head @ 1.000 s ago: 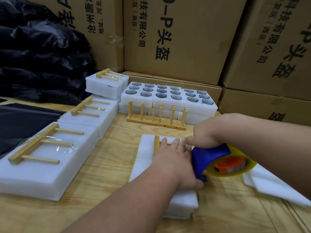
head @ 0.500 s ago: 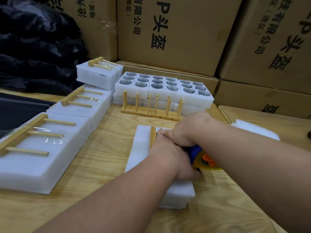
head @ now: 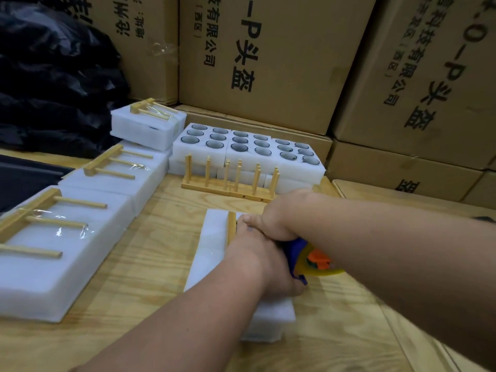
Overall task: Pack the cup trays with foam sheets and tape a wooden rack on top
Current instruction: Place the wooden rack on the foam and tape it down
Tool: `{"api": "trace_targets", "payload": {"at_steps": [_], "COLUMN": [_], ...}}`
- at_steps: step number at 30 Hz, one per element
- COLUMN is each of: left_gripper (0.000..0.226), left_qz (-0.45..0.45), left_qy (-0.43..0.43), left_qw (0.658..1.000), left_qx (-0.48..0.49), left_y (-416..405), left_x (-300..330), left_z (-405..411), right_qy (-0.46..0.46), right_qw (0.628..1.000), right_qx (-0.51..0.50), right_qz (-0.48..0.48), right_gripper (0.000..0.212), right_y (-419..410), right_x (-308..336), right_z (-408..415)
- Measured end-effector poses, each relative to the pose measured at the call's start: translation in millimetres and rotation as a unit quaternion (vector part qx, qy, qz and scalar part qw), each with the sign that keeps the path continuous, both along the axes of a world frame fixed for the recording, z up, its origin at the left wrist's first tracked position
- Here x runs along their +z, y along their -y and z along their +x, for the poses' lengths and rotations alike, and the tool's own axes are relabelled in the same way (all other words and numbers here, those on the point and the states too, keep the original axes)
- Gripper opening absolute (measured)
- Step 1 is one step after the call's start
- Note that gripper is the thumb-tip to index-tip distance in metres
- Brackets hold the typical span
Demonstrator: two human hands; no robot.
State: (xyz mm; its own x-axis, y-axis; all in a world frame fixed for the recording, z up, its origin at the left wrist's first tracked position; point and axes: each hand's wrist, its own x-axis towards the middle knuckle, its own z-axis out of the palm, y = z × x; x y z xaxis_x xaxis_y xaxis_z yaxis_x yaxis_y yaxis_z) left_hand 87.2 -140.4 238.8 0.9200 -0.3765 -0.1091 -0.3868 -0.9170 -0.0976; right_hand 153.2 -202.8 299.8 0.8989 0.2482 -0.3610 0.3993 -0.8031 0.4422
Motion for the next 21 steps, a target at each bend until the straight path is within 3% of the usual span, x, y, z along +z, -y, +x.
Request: {"api": "trace_targets", "payload": {"at_steps": [3, 8, 17, 21], "left_gripper": [0.101, 0.103, 0.103, 0.108], "left_qz": [-0.01, -0.072, -0.104, -0.084], "left_qy": [-0.012, -0.035, -0.034, -0.022], "left_qw": [1.0, 0.996, 0.993, 0.995], "left_qx": [0.013, 0.041, 0.046, 0.048], "left_y": [-1.4, -3.2, -4.7, -4.4], "left_x": [-0.3, 0.1, 1.3, -0.5], "left_z": [1.4, 4.7, 3.8, 3.3], "right_qy": [-0.02, -0.032, -0.009, 0.025], "right_qw": [0.998, 0.985, 0.99, 0.981], "right_qx": [-0.024, -0.054, -0.058, -0.071], "right_qz": [0.063, 0.159, 0.13, 0.179], "right_gripper": [0.091, 0.097, 0.04, 0.03], "right_y": [14.5, 25.0, 41.2, 28.9], "right_x": [6.3, 21.3, 41.8, 31.8], "right_z": [1.1, -1.8, -5.4, -4.0]}}
